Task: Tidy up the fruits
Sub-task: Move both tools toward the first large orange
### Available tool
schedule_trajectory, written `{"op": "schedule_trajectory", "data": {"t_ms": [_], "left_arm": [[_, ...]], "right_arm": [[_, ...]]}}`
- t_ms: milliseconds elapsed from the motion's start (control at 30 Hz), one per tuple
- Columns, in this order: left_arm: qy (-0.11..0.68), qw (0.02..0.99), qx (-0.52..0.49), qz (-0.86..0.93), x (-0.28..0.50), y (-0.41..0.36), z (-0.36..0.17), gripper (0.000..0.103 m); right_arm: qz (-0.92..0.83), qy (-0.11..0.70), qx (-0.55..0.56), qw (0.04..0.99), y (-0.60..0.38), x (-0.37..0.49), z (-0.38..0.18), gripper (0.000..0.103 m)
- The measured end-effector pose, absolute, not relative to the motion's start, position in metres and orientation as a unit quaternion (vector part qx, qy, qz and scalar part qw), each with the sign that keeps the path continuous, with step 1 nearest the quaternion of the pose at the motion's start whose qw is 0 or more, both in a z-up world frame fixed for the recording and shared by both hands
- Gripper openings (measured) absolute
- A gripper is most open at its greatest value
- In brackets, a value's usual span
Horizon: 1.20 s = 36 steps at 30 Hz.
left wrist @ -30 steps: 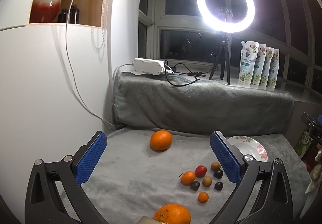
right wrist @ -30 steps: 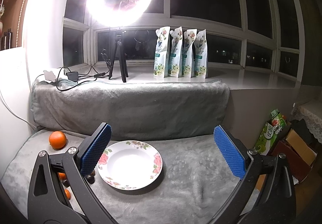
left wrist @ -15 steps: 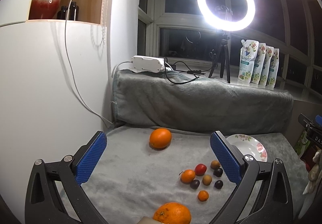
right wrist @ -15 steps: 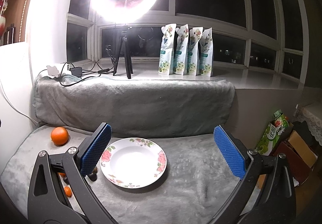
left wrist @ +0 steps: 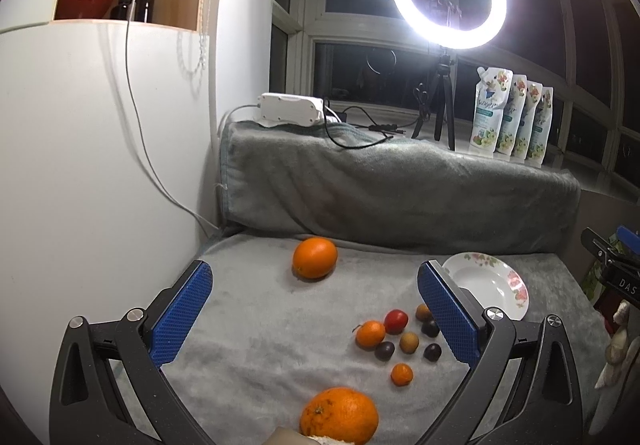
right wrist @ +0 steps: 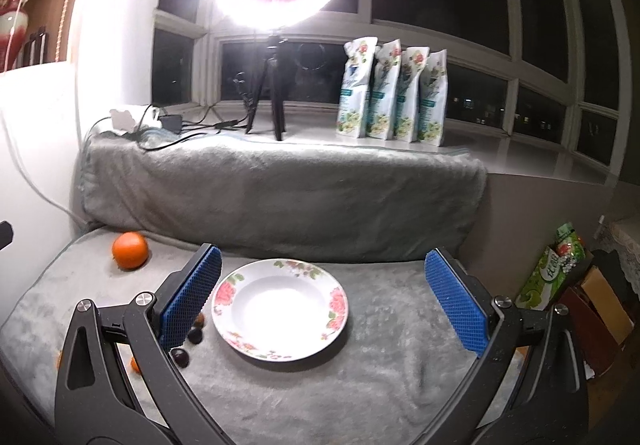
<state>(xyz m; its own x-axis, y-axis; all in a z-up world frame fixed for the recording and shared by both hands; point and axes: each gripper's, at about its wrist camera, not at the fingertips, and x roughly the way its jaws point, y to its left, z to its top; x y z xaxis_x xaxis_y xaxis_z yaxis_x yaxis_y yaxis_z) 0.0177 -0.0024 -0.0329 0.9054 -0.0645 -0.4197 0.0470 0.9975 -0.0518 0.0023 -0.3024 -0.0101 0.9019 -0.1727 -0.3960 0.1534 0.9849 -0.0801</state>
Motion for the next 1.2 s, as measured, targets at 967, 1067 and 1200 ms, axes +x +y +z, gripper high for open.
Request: {"op": "schedule_trajectory", "data": {"t_ms": [967,1067,1200], "left_arm": [[0.358,0.924,-0.097,-0.089,0.002,0.039,-0.121,0.093],[0.375,0.915,-0.108,-0.106,0.0,0.038,-0.131,0.089],[0.397,0.901,-0.121,-0.127,-0.001,0.035,-0.145,0.081]], "right_arm": [[0.192,0.374,0.025,0.907,-0.22,0.049,-0.086,0.103],[0.222,0.401,0.035,0.888,-0.208,0.055,-0.095,0.103],[0.26,0.422,0.027,0.868,-0.188,0.057,-0.106,0.1]]}}
